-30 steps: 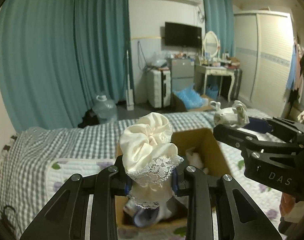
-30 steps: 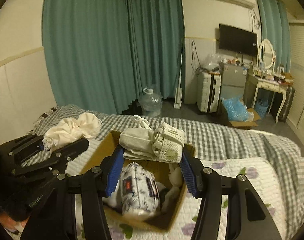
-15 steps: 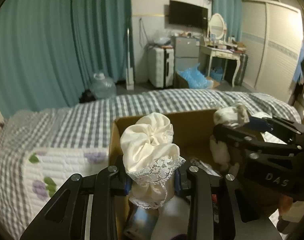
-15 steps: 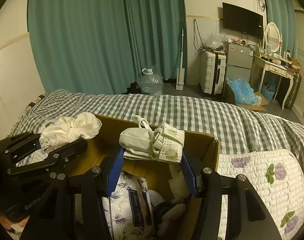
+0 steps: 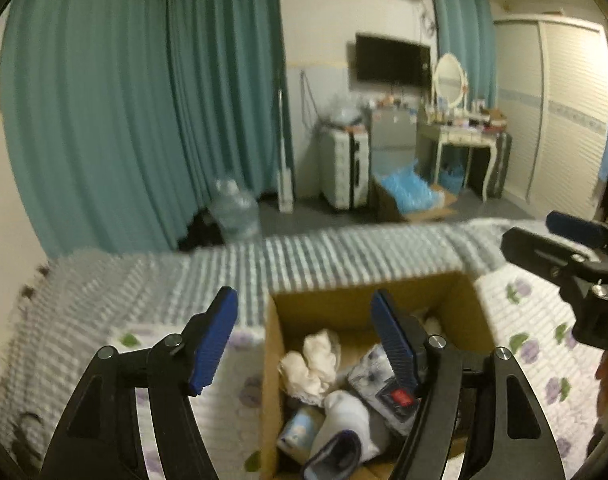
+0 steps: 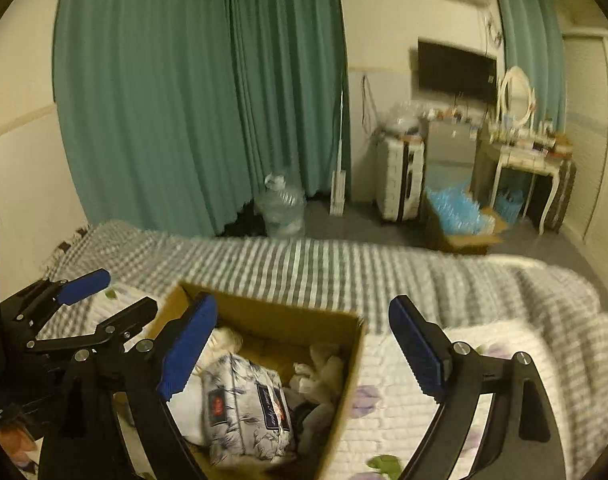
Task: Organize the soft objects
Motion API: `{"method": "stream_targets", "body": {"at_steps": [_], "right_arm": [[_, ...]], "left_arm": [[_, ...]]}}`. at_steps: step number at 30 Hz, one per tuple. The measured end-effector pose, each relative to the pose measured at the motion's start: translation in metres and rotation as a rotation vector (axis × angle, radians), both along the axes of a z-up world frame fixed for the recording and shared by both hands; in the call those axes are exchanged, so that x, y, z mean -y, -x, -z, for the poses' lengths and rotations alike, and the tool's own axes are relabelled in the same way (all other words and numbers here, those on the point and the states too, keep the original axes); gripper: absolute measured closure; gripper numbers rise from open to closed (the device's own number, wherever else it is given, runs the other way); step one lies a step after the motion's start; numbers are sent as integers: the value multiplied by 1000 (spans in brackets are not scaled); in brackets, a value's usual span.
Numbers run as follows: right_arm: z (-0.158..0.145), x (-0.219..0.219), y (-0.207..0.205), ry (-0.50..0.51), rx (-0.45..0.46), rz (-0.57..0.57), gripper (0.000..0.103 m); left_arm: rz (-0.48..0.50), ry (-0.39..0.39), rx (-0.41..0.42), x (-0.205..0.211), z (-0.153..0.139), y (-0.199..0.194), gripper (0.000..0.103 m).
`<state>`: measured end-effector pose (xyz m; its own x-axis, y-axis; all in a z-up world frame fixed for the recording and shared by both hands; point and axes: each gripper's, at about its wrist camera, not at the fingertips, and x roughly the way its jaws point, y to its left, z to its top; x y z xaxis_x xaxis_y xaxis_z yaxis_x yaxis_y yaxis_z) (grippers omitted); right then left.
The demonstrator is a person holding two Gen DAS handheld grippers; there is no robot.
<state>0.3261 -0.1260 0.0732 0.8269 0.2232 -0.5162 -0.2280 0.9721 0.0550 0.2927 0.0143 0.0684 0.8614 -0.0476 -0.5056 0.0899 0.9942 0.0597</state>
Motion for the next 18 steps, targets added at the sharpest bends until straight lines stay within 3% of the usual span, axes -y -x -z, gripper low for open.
{"method": "stream_targets", "body": {"at_steps": [4,6,9,14,18], "right_arm": [[-65,5,49,20,109,14,9],[-93,5,72,25,156,19,4],[-136,3,118,42,237,32,1],[-184,-2,194,45,345,35,0],[-198,-6,242,39,399,39,0]], "left_arm": [[8,5,127,-4,-64,46,33],[9,13,203,-8,-98,75,20],[-3,31,313,-16,-135,121,18],[-28,48,421,-34,-168,182,18],[-19,63,498,-47,-166,222,18]]}}
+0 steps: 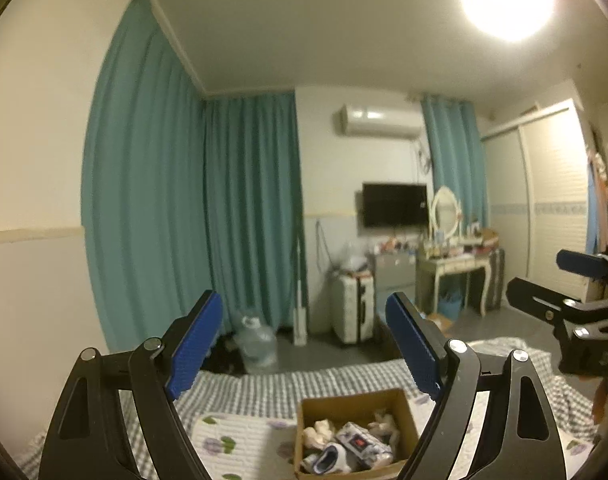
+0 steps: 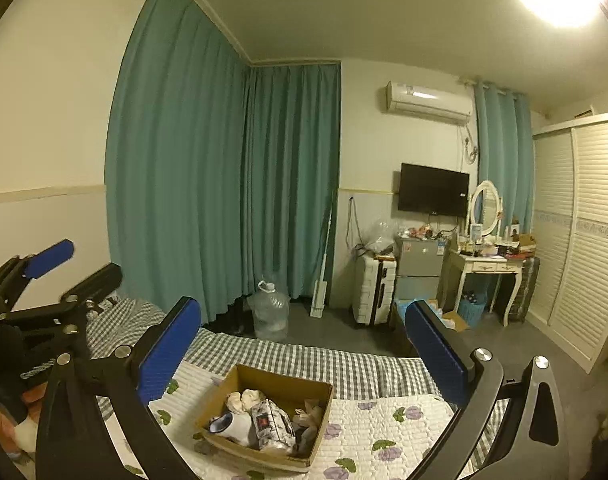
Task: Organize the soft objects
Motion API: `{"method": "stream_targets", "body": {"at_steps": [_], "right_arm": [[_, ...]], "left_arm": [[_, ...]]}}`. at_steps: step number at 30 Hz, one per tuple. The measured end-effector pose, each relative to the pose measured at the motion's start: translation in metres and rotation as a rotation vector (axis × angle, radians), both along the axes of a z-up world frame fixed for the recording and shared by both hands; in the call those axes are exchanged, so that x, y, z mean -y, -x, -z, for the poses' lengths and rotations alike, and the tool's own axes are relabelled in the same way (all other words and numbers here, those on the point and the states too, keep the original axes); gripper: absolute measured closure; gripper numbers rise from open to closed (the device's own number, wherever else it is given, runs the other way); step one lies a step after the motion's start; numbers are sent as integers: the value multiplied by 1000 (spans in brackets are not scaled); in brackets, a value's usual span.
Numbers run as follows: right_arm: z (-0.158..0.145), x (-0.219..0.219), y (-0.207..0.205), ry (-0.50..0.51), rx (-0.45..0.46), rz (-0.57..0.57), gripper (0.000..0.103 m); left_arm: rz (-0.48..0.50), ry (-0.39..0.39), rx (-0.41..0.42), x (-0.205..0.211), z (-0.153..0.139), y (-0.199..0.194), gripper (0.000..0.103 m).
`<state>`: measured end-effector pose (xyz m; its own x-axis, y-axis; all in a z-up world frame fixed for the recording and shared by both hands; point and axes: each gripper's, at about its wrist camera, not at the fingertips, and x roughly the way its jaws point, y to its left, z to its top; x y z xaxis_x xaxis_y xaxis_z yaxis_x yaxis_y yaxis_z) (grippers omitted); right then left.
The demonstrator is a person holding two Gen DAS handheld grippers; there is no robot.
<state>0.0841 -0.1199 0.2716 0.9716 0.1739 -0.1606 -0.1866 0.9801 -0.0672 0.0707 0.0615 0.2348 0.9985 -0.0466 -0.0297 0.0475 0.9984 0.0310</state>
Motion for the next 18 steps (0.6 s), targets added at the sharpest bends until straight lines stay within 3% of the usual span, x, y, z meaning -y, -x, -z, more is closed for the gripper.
{"method": "stream_targets", "body": {"at_steps": [3,7,15,18], "right_arm": [[4,-3,21,-16,11,-3,0],[31,-6,34,-51,4,-26,0],[133,-19,-3,-78,-100,-14,0],[181,-25,-29,-42,-133,27,0]], "left_arm": [[6,19,6,-12,14,11,18],[-19,30,-22,-22,46,10,18],[-98,8,-153,-20,141,-31,18],[-77,22,-226,-18,172,-46,18]]}}
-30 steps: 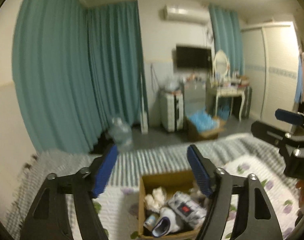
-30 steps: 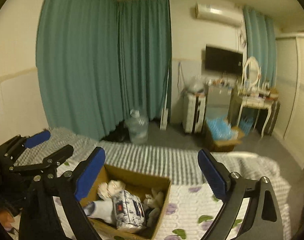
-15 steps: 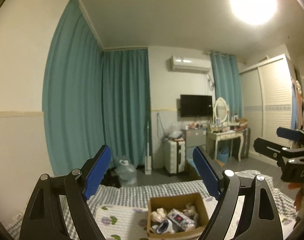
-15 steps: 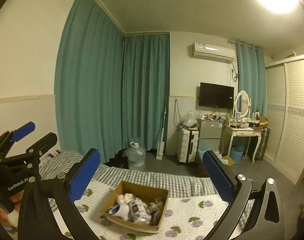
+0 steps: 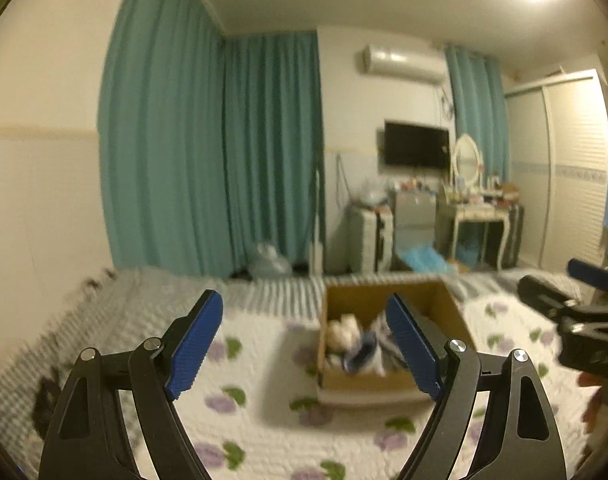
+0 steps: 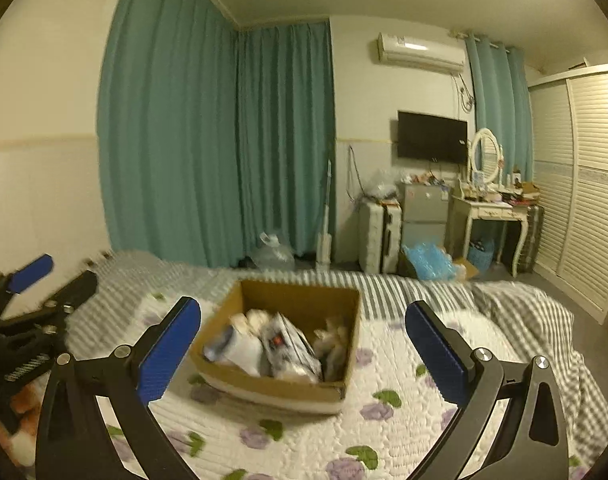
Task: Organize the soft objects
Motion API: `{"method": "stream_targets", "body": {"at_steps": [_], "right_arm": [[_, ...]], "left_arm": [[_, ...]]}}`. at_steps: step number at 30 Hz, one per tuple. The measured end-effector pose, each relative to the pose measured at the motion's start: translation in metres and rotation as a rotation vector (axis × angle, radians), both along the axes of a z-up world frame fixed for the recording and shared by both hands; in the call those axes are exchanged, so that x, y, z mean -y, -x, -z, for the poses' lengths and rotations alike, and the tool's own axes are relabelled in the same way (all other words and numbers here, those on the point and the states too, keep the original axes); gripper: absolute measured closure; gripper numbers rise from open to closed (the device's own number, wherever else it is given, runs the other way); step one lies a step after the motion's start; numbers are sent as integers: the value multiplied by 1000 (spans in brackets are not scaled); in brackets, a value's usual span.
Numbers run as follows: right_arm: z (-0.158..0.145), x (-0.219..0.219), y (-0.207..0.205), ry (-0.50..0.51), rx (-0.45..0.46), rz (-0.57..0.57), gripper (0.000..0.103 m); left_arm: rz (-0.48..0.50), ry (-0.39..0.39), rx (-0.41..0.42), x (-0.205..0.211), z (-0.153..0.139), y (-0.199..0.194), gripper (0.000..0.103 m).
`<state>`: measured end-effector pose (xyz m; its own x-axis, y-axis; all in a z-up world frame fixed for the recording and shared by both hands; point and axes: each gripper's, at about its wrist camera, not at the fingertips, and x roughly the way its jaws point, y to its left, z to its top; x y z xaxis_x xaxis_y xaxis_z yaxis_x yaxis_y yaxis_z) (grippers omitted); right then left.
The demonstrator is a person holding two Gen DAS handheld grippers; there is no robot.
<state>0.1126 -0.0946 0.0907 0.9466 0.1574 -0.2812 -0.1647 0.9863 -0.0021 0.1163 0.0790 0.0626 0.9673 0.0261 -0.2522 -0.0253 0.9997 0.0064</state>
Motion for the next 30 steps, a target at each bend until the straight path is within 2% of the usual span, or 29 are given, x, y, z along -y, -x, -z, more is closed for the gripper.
{"method": "stream_targets", "body": {"at_steps": [4,9,30], "right_arm": [[52,4,-30,-1,-95,20,0],[77,3,-44,19,-143,28,0],[68,-5,-28,22,-120,19,0]], "left_arm": [[-1,2,-76,2,29,-13,18],[-1,27,-106,-1,35,-14,18],[26,53,-122,-2,44,-9,18]]}}
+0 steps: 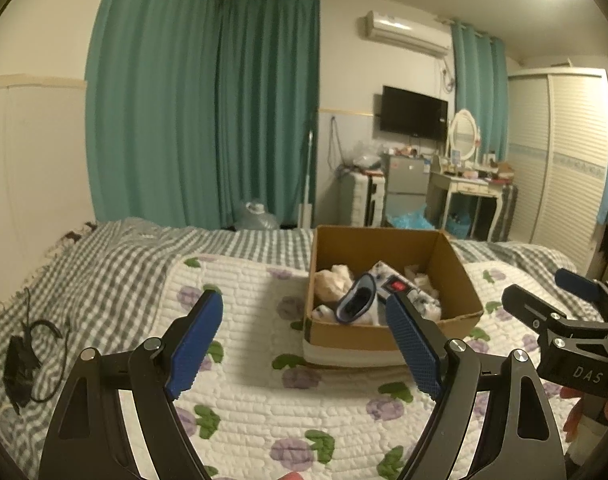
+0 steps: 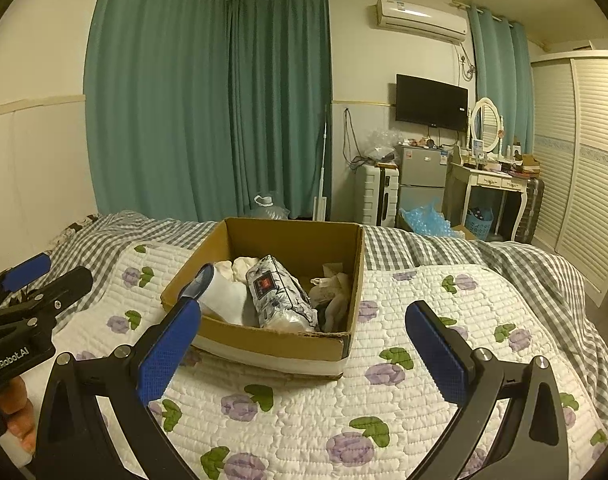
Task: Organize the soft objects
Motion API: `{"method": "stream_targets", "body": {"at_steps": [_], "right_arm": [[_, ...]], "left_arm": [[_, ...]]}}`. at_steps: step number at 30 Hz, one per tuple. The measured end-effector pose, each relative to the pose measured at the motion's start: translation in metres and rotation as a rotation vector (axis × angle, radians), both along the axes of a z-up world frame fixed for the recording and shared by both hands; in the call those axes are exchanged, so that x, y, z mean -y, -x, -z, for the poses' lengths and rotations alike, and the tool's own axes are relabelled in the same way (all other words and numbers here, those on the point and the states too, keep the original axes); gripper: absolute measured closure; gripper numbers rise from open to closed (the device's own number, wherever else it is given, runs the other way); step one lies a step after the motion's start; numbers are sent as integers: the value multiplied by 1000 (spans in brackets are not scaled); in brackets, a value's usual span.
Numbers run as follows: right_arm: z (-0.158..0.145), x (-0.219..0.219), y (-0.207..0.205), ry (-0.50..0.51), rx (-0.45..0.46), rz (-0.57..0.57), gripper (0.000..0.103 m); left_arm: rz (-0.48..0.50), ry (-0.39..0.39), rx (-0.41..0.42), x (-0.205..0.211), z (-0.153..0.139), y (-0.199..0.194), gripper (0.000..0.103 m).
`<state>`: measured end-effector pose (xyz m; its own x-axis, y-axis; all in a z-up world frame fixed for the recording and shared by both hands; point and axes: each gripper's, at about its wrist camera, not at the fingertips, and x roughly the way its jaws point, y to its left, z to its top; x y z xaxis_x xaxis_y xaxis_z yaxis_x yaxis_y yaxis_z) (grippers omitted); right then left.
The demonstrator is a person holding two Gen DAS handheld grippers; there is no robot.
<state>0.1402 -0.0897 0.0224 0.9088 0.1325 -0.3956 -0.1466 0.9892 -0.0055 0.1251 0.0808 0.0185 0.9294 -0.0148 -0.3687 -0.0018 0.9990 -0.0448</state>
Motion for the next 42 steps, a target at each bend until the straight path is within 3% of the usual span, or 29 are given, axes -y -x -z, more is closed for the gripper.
{"method": "stream_targets", "body": {"at_steps": [42], "right_arm": [[-2,1,1,-14,-4,6,0]], "left_arm": [[6,-18,-1,2,4,0,18]]}}
